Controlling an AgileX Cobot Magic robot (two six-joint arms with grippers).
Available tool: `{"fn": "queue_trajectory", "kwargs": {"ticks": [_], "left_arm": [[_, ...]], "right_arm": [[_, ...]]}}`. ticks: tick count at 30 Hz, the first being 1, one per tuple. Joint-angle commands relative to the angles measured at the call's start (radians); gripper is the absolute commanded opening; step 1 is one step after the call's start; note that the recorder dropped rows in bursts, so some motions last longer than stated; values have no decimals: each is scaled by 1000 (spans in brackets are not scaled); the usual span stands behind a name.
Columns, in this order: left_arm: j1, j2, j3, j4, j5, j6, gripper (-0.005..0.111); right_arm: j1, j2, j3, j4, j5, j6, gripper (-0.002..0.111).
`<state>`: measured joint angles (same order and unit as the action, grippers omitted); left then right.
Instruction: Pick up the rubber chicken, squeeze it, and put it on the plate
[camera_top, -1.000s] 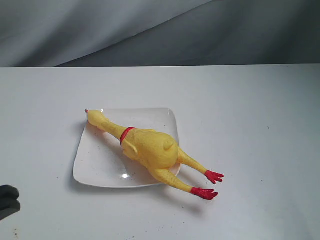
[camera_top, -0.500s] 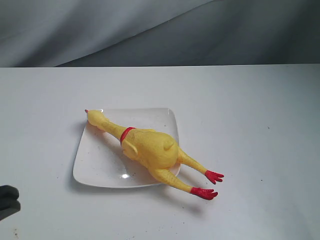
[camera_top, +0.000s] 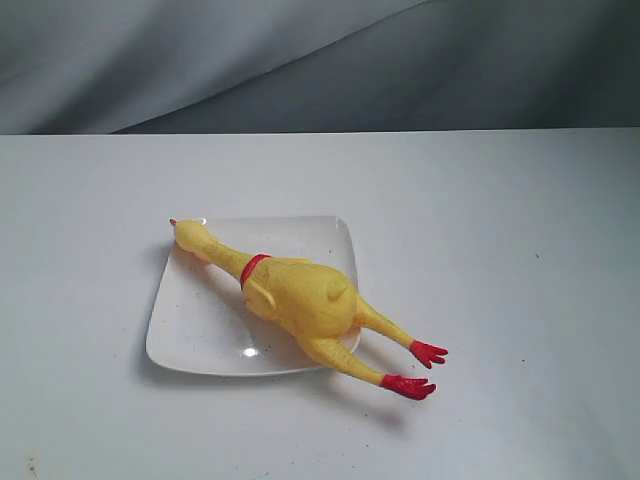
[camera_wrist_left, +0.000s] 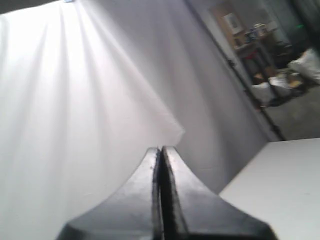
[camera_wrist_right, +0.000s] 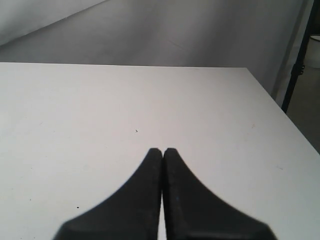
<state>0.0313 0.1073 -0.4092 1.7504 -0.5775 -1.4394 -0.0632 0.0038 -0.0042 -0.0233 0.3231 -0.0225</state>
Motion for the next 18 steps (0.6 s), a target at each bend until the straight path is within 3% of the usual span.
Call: {"fn": "queue_trajectory", "kwargs": {"ticks": [1,5,13,18], "left_arm": [[103,-67,-2,-6,151,7,0],[141,-101,-2,-6,279,-2,0],[141,-107,-2,-121,503,-2,0],[141,-107,-2,-143,560,-2,0]], "right_arm": [[-7,-4,4,0,2,1,0],[-7,-4,4,0,2,1,0],[-7,-4,4,0,2,1,0],[-7,-4,4,0,2,1,0]]}}
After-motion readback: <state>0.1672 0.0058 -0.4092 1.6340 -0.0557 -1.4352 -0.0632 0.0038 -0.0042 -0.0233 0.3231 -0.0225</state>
